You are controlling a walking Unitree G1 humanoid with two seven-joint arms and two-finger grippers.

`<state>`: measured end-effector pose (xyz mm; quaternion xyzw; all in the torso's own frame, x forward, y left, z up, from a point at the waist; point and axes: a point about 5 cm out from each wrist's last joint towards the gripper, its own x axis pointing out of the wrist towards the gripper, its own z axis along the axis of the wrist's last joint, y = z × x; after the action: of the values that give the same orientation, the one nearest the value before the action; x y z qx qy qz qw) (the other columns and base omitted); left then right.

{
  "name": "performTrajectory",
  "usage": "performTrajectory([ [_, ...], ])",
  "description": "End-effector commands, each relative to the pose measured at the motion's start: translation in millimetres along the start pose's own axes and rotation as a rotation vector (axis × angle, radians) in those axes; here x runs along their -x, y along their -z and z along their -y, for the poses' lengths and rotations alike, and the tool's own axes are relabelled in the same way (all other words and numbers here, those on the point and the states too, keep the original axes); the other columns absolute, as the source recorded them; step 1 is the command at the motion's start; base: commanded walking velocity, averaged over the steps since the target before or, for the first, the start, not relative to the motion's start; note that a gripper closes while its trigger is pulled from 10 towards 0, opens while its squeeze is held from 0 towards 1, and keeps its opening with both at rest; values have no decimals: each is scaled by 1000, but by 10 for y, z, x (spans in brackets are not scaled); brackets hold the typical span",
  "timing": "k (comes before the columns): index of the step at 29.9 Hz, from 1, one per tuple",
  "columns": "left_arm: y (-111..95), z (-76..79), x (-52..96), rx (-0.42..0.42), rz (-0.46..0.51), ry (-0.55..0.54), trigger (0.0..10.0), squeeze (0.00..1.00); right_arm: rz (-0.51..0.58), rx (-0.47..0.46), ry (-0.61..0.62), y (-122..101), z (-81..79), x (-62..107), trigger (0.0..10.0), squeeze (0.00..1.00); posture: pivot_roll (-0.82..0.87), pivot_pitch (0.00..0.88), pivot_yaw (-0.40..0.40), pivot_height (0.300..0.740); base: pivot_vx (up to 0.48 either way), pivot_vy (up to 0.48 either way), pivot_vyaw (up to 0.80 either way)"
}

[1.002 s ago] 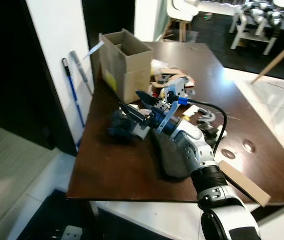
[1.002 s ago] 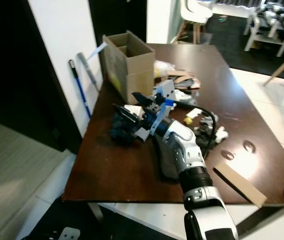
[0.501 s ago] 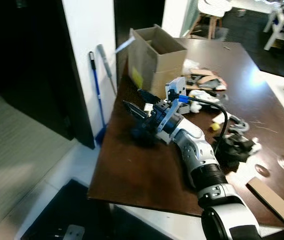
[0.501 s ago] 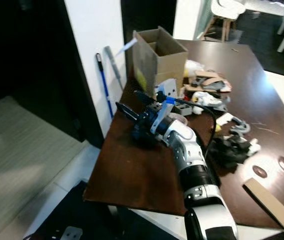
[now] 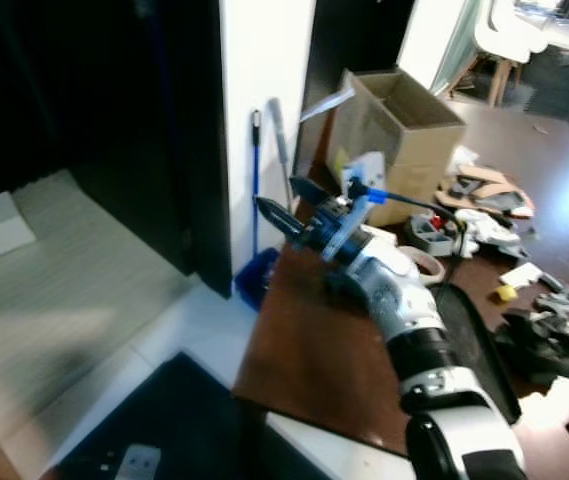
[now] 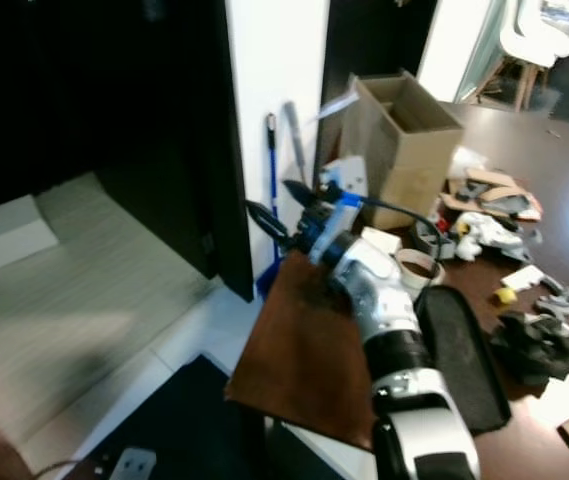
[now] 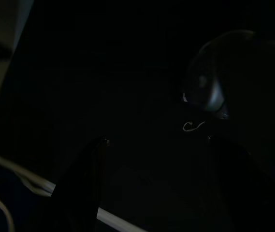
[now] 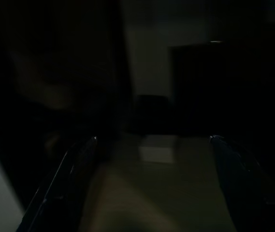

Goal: Picking trash to rubbish bin

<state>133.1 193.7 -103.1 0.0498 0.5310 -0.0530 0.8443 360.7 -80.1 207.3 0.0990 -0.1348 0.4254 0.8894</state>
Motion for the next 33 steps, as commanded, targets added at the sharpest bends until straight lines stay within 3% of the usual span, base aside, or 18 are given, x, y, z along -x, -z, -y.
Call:
performTrajectory([
  [1,118,68,7,3,-39,19,10000,0,-11,-10,13,27,27,38,10000,0,64,86,-46,740,0,0,669],
  [7,107,77,6,-23,-36,32,10000,0,-26,-10,45,48,55,35,10000,0,65,82,-49,740,0,0,0],
  [9,114,108,4,-51,-45,60,10000,0,-19,-15,44,41,65,41,10000,0,67,81,-50,740,0,-480,0],
  [16,136,102,7,-18,-48,45,10000,0,-17,-11,54,30,68,30,10000,0,68,80,-52,740,0,-480,0],
  [33,194,129,17,-20,-58,60,10000,0,-38,45,59,-5,77,-18,10000,0,73,95,-57,740,0,-28,0],
])
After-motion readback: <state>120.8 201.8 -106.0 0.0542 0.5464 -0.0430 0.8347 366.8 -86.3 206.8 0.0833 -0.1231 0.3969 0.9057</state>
